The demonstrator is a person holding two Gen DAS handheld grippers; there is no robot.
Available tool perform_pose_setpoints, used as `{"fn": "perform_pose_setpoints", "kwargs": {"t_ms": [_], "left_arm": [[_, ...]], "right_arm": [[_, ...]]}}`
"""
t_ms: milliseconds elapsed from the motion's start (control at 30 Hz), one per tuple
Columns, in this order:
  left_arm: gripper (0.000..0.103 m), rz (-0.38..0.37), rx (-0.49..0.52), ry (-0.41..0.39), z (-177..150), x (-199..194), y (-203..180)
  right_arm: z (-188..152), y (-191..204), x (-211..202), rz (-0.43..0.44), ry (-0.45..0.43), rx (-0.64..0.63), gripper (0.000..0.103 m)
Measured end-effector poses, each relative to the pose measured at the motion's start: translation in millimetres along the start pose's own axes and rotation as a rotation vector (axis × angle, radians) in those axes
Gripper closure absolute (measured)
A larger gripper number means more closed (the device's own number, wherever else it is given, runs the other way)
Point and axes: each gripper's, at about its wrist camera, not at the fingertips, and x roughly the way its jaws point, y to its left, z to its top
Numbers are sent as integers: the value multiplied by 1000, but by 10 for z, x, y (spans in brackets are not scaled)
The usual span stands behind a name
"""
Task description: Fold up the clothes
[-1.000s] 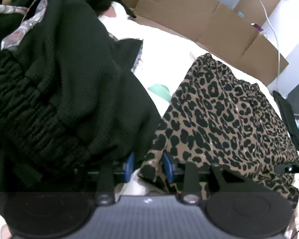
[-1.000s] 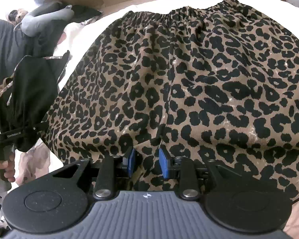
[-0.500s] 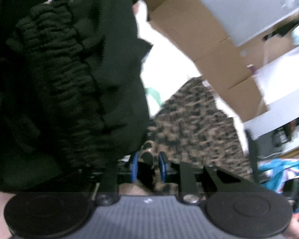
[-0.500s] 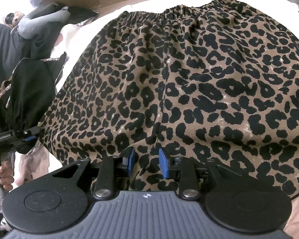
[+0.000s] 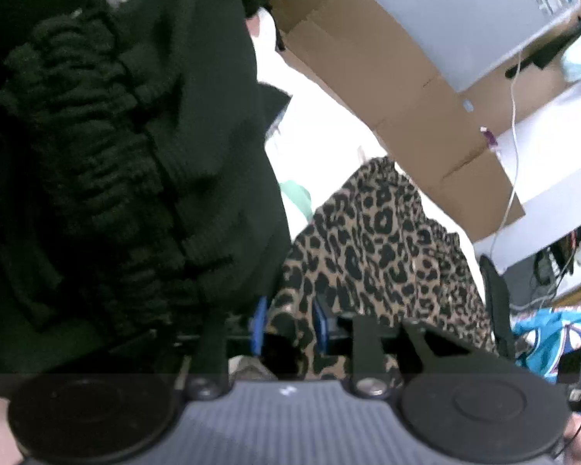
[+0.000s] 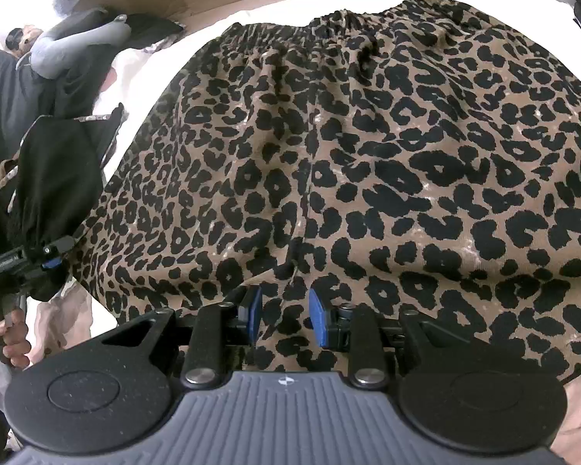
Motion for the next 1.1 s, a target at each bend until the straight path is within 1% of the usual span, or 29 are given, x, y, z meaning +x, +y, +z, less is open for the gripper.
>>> {"fn": "perform_pose_setpoints", "kwargs": {"t_ms": [67,133,200,333,400,533,667,733,800,833,867,933,1033,1100], "left_arm": [[78,11,3,10,-28,44,2],[78,-8,-25,19,-69,75,20],[78,-34,-76,23,-125,109,56],[77,-61,-143,-5,-197,188,178],[77,-95,-189,-22,-195,217,253],[78,-106,-197,-41,-185,249,249],[78,-171,-277,-74,-217,186,325],[78,-220,-322,-83,-224,173,372],[78,-240,-318,-70,-199,188,365],[80,-250,-317,-64,-187,196,362],[87,-256,-311,-61,-174,203,347],[95,-264,-298,-58,-146,209,313],[96,-269,-276,-70,-94,182,242],[97,-254,-264,-76,-52,155,192]], "right_arm": [[-6,-8,9,0,3,3,74],[-12,-3,14,2,7,0,74],[-17,3,16,4,9,-2,74],[-20,15,15,7,10,-5,74],[-18,22,15,7,11,-6,74],[-8,35,7,9,7,-9,74],[15,38,-2,13,-2,-6,74],[22,35,-1,14,-3,-4,74],[20,34,5,15,-1,-4,74],[16,33,7,15,0,-5,74],[13,32,7,15,1,-6,74],[6,29,6,15,3,-7,74],[14,27,-12,14,-3,-3,74],[33,33,-32,16,-11,0,74]]}}
